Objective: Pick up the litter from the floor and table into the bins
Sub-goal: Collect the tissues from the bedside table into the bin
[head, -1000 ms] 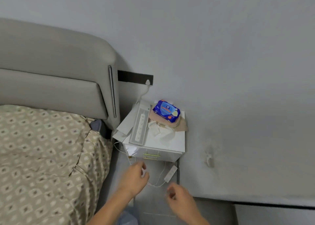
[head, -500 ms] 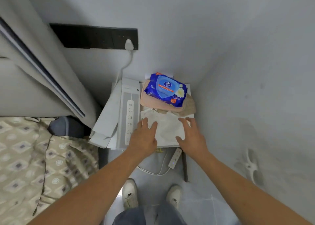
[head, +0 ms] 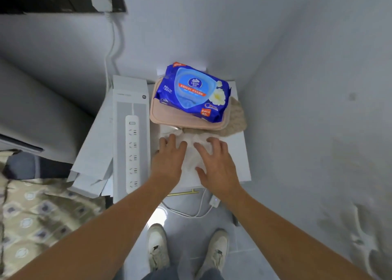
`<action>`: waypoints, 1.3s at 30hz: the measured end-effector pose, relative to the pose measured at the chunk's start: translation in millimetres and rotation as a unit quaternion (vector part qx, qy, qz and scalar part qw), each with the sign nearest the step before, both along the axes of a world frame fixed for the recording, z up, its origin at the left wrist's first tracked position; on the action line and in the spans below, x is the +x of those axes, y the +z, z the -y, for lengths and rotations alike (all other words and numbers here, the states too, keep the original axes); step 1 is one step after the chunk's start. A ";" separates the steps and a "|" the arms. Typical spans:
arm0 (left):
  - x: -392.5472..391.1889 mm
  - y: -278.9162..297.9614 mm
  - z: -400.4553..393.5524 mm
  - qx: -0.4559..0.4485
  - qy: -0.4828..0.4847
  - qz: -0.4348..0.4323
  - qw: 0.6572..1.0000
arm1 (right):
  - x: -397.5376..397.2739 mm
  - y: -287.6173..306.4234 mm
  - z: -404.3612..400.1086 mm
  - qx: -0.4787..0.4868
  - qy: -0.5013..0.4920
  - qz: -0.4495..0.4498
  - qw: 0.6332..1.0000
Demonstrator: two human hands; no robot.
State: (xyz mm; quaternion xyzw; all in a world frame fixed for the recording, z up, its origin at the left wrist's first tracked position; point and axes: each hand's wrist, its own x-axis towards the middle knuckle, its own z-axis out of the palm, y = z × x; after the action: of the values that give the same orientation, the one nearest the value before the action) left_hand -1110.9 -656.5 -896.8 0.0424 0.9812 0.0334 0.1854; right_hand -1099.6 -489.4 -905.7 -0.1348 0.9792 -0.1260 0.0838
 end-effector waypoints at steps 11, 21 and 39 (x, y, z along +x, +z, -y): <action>39.2 28.1 -9.5 0.172 -0.004 -0.006 0.985 | 37.5 18.1 -22.9 -0.143 -0.119 0.123 0.975; 171.7 137.4 -21.4 0.308 -0.047 0.079 0.947 | 211.3 131.6 -46.4 -0.210 -0.266 0.167 0.926; 351.4 443.3 -207.1 0.367 -0.314 0.120 0.867 | 527.9 403.0 -178.8 -0.322 -0.632 0.034 0.704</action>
State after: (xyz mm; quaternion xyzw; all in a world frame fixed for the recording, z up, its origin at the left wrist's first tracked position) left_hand -759.5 -449.4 -453.5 0.4092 0.8032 0.3356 0.2736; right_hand -571.7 -310.6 -502.7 0.5011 0.7316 -0.4612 -0.0311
